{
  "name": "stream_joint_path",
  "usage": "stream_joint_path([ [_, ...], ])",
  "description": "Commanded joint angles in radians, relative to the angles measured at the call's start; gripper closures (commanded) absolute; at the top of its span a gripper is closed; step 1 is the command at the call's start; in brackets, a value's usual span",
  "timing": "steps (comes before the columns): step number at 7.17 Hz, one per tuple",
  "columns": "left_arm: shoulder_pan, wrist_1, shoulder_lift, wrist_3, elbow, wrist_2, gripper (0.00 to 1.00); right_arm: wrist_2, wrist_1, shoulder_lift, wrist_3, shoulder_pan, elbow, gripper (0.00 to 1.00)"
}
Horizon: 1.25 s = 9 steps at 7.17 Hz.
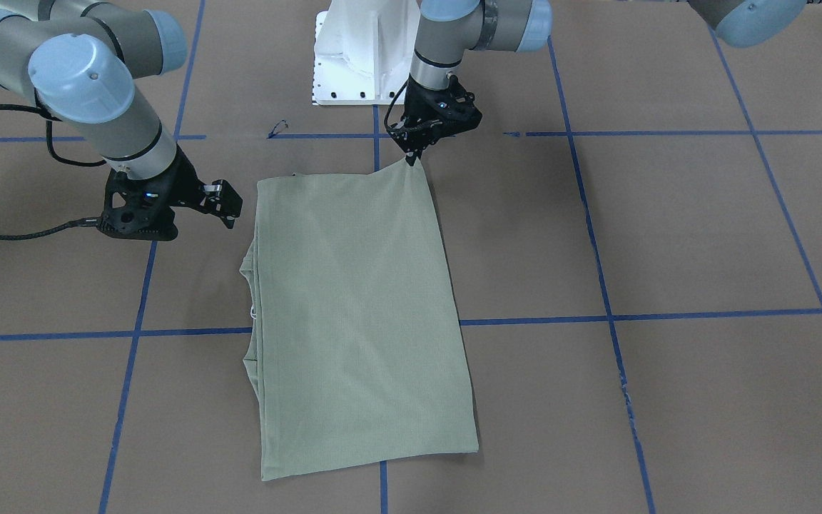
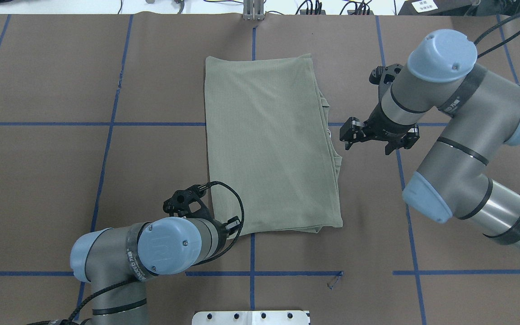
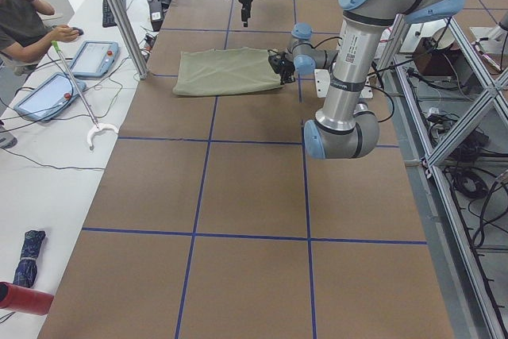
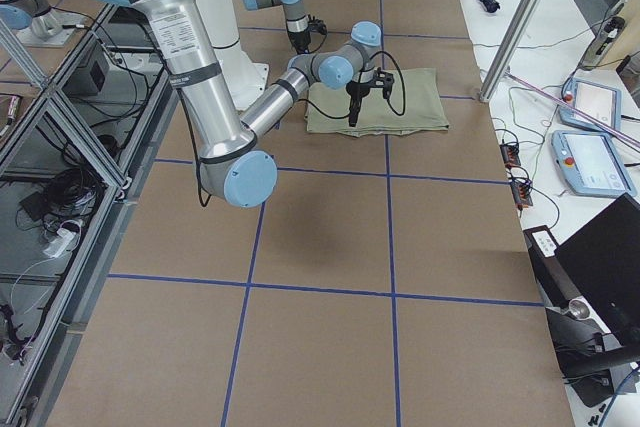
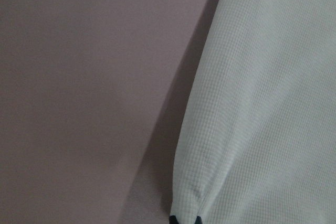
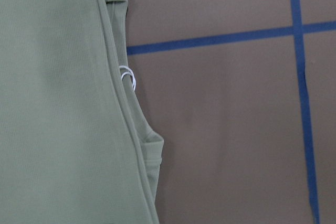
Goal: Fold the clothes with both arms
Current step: 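Move the right gripper down to the shirt's near end corner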
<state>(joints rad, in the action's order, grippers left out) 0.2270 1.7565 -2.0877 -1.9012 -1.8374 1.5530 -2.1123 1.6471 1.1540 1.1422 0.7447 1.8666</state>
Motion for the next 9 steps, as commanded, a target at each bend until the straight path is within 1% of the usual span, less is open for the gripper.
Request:
stream_joint_path([
  [1, 0.0, 0.001, -0.005, 0.005, -0.005, 0.007, 1.0, 0.091, -0.056, 0.012, 0.246, -0.14, 0.019, 0.0],
  [2, 0.0, 0.001, -0.008, 0.004, -0.006, 0.027, 1.0, 0.122, -0.176, 0.057, 0.369, -0.178, 0.02, 0.0],
  [3, 0.0, 0.0, -0.006, 0.005, -0.019, 0.026, 1.0, 0.156, -0.206, 0.064, 0.483, -0.212, 0.019, 0.0],
  [4, 0.002, -0.003, 0.0, 0.005, -0.035, 0.025, 1.0, 0.191, -0.207, 0.064, 0.499, -0.237, 0.014, 0.0],
  [7, 0.009, -0.009, 0.003, 0.011, -0.037, 0.019, 1.0, 0.253, -0.213, 0.065, 0.525, -0.315, -0.041, 0.0],
  [9, 0.009, -0.009, 0.003, 0.017, -0.037, 0.018, 1.0, 0.268, -0.211, 0.061, 0.593, -0.35, -0.041, 0.0],
])
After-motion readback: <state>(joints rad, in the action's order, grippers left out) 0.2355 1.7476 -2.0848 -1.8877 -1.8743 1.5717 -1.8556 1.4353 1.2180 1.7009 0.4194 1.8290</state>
